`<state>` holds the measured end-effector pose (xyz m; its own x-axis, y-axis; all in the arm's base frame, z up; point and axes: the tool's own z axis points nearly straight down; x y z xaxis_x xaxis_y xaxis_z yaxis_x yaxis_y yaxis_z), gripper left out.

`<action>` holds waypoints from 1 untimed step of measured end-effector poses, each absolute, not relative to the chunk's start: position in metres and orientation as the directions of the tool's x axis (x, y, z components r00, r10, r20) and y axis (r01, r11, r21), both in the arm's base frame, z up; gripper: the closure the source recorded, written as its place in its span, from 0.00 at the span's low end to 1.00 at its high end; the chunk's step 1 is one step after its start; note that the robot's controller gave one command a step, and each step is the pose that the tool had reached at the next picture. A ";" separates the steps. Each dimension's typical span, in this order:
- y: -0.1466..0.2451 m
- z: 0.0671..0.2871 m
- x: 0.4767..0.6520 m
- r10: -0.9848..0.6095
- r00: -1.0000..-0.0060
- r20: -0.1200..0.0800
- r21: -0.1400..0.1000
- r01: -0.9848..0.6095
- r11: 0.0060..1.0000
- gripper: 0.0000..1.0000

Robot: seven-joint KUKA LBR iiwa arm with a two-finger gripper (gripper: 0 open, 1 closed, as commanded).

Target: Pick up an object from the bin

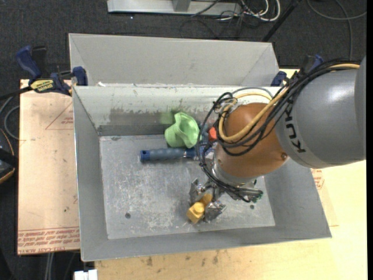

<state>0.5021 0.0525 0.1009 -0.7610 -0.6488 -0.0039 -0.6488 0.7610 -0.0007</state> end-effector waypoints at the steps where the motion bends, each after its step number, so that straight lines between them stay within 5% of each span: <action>1: 0.054 0.133 0.503 -0.647 -0.763 -0.005 -0.002 -0.647 0.763 1.00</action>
Offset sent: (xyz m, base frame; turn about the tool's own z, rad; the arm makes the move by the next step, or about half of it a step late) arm 0.0000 0.0000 0.0304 0.0000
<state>0.5032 0.0536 0.1327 -0.7626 -0.6469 -0.0049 -0.6469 0.7626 -0.0016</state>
